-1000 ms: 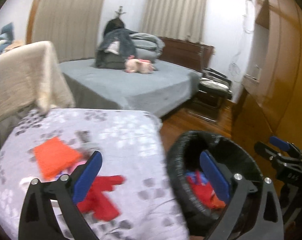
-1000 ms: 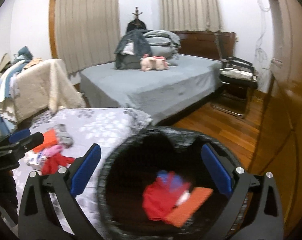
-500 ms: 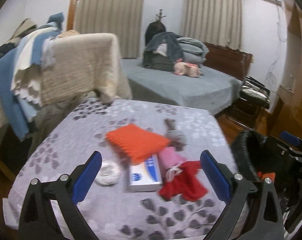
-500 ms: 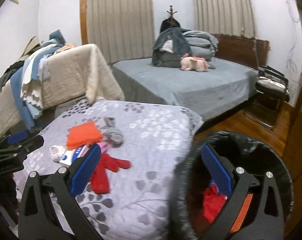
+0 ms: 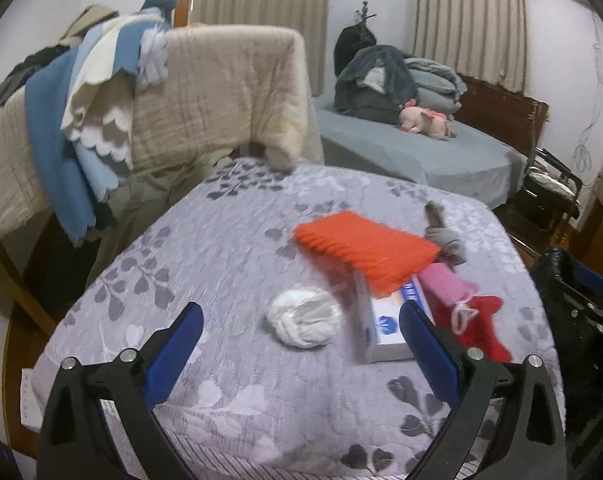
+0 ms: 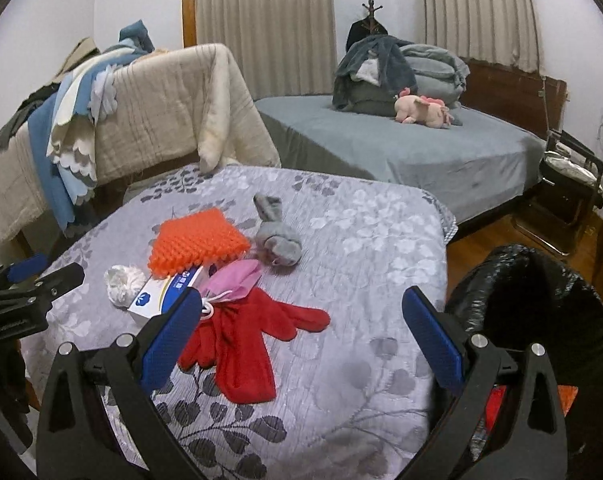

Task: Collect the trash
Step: 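Grasp the white crumpled tissue ball with the left gripper, then grasp the second orange mesh scrubber with the right gripper while the left holds the tissue, then lift the orange scrubber off the quilt with the right gripper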

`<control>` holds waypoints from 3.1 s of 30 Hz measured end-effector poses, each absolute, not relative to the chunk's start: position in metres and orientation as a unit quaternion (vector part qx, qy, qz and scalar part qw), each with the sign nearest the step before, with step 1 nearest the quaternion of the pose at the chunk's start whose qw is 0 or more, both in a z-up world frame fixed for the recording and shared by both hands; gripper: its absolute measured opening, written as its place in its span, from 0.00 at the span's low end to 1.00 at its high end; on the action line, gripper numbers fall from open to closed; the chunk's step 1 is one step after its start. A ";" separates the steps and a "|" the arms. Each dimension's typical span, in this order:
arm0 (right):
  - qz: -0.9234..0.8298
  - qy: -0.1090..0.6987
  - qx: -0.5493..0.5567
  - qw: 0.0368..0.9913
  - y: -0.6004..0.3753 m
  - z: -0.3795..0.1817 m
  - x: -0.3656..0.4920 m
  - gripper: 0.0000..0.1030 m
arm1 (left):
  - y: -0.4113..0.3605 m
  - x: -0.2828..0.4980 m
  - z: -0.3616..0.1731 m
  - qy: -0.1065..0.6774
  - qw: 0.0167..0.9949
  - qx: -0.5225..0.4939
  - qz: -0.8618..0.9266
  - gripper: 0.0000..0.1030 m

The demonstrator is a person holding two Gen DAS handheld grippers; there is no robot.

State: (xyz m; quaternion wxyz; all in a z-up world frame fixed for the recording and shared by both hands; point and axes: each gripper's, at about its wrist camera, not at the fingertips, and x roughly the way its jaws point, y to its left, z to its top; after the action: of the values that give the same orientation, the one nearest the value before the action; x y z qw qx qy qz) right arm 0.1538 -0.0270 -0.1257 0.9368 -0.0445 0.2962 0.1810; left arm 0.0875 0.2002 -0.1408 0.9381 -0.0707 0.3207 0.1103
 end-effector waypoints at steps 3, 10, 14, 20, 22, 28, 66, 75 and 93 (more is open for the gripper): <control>0.183 0.300 -0.049 0.935 -0.019 -0.130 0.160 0.95 | 0.206 0.096 -0.150 0.329 0.935 -0.074 0.114 0.92; 0.184 0.305 -0.054 0.933 -0.010 -0.137 0.177 0.95 | 0.214 0.119 -0.169 0.349 0.926 -0.083 0.113 0.89; 0.184 0.310 -0.054 0.931 -0.006 -0.140 0.184 0.95 | 0.216 0.131 -0.178 0.363 0.921 -0.091 0.105 0.85; 0.188 0.311 -0.052 0.930 0.001 -0.139 0.193 0.95 | 0.216 0.143 -0.192 0.391 0.911 -0.102 0.089 0.69; 0.191 0.309 -0.051 0.930 0.004 -0.138 0.196 0.95 | 0.218 0.145 -0.196 0.396 0.908 -0.109 0.082 0.54; 0.206 0.302 -0.053 0.929 0.023 -0.131 0.206 0.95 | 0.222 0.143 -0.193 0.391 0.908 -0.120 0.088 0.44; 0.290 0.376 -0.079 0.877 0.100 -0.162 0.245 0.41 | 0.259 0.154 -0.170 0.354 0.919 -0.124 0.122 0.44; 0.314 0.359 -0.069 0.876 0.092 -0.146 0.232 0.24 | 0.252 0.150 -0.161 0.348 0.922 -0.122 0.117 0.44; 0.286 0.355 -0.080 0.887 0.058 -0.134 0.205 0.56 | 0.231 0.140 -0.149 0.340 0.928 -0.109 0.105 0.44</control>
State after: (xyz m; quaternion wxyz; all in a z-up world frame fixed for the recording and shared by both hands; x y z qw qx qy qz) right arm 0.2053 0.0583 -0.1337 0.8866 -0.0802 0.3546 0.2859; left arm 0.1395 0.2306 -0.1486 0.9282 -0.1093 0.3400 0.1048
